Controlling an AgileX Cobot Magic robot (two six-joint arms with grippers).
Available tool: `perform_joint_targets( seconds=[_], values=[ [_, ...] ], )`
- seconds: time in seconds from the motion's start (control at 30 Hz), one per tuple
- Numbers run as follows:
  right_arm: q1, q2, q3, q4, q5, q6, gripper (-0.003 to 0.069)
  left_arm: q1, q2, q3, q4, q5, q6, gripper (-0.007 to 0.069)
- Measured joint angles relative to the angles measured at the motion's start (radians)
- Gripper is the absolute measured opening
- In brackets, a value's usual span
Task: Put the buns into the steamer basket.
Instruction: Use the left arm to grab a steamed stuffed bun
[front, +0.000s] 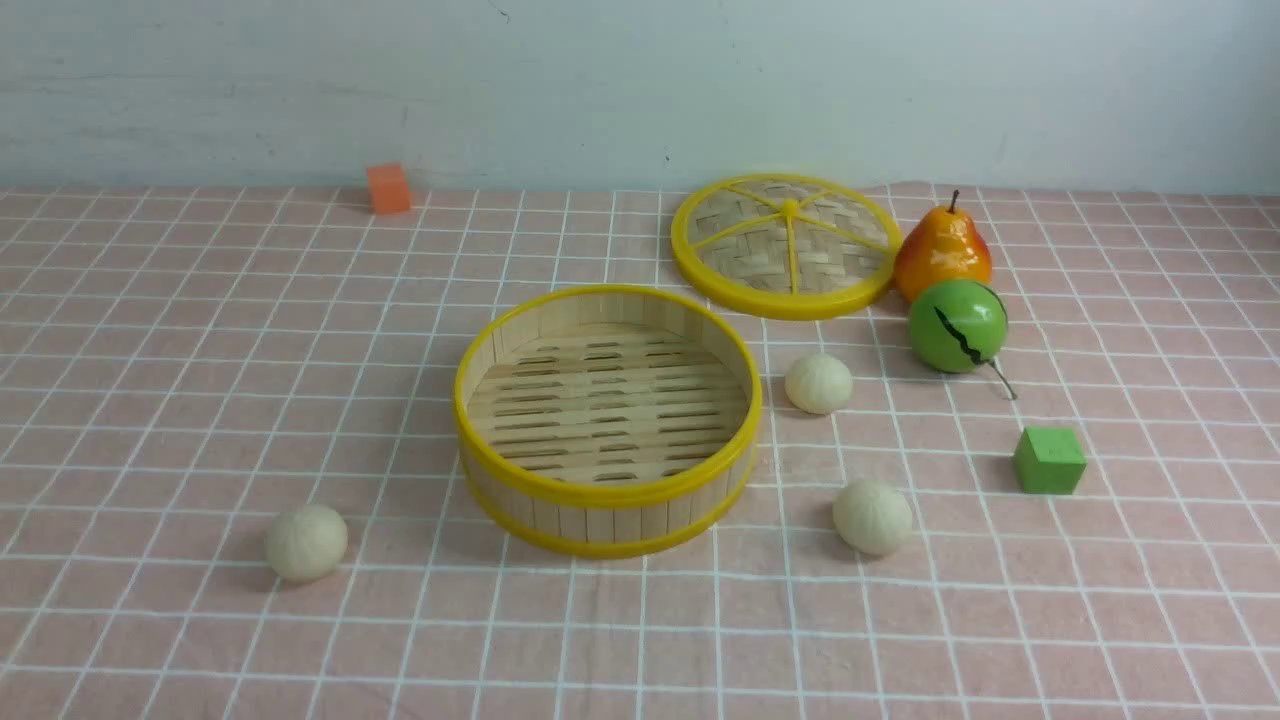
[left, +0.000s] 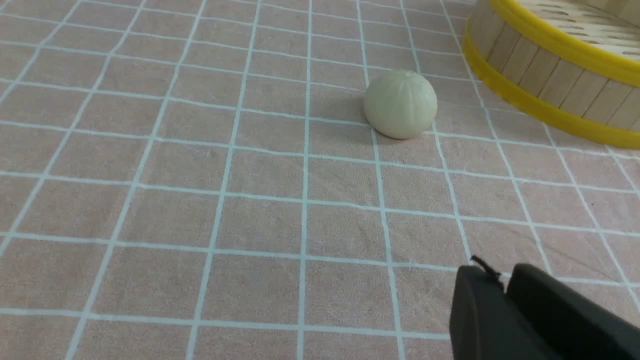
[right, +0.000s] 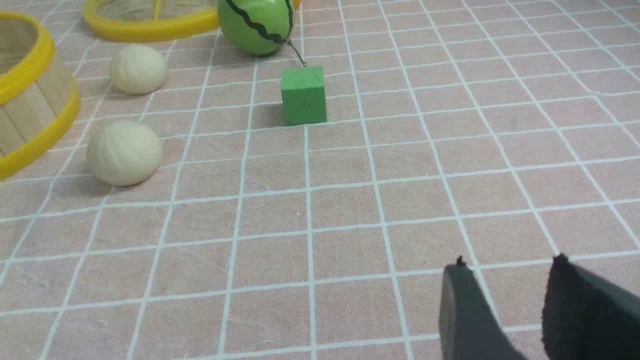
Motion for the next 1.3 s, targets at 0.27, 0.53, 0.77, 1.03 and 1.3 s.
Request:
perform_joint_targets(
  seconds=[0.27, 0.53, 0.77, 1.03, 1.3],
  values=[
    [0.000, 0.000, 0.000, 0.000, 0.000, 0.000, 0.0239, 0.000, 0.000, 0.000, 0.000, 0.000, 0.000, 0.0083],
    [0.000, 0.000, 0.000, 0.000, 0.000, 0.000, 0.0239, 0.000, 0.000, 0.000, 0.002, 0.000, 0.000, 0.0091],
    [0.000, 0.000, 0.000, 0.000, 0.000, 0.000, 0.0239, 0.000, 0.000, 0.000, 0.016, 0.000, 0.000, 0.0092],
    [0.000, 0.000, 0.000, -0.001, 0.000, 0.000, 0.0239, 0.000, 0.000, 0.000, 0.016, -0.021, 0.000, 0.0096],
    [0.000, 0.000, 0.010, 0.018, -0.118, 0.000, 0.0239, 0.000, 0.000, 0.001, -0.049, -0.207, 0.000, 0.0109]
  ],
)
